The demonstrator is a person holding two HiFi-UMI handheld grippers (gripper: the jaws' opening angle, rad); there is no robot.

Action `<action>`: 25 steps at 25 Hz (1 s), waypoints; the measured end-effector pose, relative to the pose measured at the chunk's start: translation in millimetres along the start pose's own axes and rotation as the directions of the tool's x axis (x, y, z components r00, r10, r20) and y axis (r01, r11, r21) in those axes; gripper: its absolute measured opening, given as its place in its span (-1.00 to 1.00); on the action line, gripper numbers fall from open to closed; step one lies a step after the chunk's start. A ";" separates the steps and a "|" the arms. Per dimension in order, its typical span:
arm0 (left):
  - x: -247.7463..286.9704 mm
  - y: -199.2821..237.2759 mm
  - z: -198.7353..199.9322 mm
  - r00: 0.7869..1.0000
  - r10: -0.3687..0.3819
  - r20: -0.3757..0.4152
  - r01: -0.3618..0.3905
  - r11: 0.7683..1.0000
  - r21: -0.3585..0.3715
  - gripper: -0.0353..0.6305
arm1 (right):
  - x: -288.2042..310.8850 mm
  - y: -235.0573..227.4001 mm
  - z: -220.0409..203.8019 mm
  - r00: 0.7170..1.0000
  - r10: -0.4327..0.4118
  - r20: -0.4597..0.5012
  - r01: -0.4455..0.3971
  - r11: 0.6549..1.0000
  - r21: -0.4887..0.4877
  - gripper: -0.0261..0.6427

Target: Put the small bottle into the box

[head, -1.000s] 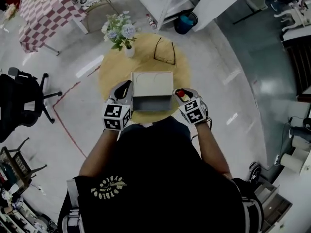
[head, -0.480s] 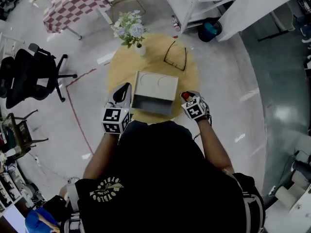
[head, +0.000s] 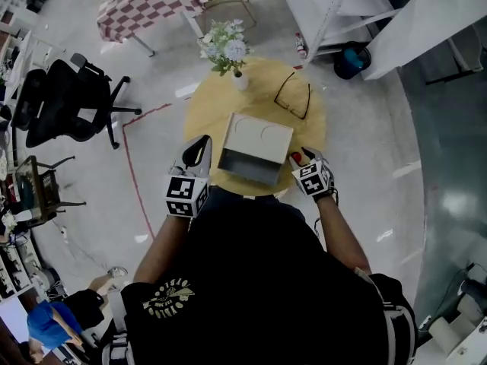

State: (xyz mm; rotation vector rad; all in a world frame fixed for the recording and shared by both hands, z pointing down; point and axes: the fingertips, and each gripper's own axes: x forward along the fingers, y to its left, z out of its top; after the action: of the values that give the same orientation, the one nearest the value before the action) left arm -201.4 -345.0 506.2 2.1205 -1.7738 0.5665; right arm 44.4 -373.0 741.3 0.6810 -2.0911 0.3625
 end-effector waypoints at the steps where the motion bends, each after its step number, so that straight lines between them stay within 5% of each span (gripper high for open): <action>1: -0.2 1.9 6.0 1.000 -0.011 0.016 0.010 1.000 0.007 -0.89 | -10.6 -1.8 11.9 0.999 -0.018 0.034 0.018 1.000 0.012 -0.37; 3: -0.6 5.0 24.8 0.997 -0.043 0.061 0.042 0.999 0.026 -0.89 | -45.3 -2.8 47.9 0.988 -0.061 0.144 0.054 0.997 0.054 -0.37; 5: -3.7 6.9 51.0 0.988 -0.095 0.125 0.090 0.995 0.051 -0.89 | -96.3 2.3 100.1 0.941 -0.110 0.320 0.078 0.991 0.111 -0.39; 8: -14.3 5.0 98.5 0.949 -0.201 0.241 0.180 0.978 0.107 -0.89 | -184.3 13.3 183.5 0.781 -0.212 0.588 0.122 0.974 0.190 -0.90; 10: -26.4 5.5 124.4 0.912 -0.273 0.306 0.238 0.960 0.146 -0.89 | -225.1 26.8 226.6 0.683 -0.253 0.685 0.123 0.965 0.234 -0.90; 12: -38.4 10.6 135.7 0.881 -0.333 0.336 0.294 0.942 0.163 -0.89 | -242.3 44.8 254.4 0.634 -0.276 0.722 0.111 0.957 0.268 -0.90; 21: -43.5 27.1 114.8 0.798 -0.521 0.303 0.497 0.853 0.157 -0.89 | -243.1 100.4 259.7 0.653 -0.439 0.618 0.230 0.892 0.390 -0.90; 25: -46.9 23.3 105.8 0.786 -0.547 0.288 0.525 0.837 0.157 -0.89 | -253.4 112.3 249.3 0.645 -0.484 0.591 0.270 0.868 0.417 -0.90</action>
State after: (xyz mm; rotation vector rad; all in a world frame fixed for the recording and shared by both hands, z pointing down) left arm -221.2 -359.9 390.7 2.7347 -1.1802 0.1275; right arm -70.2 -319.5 390.7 1.6195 -2.5018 0.1848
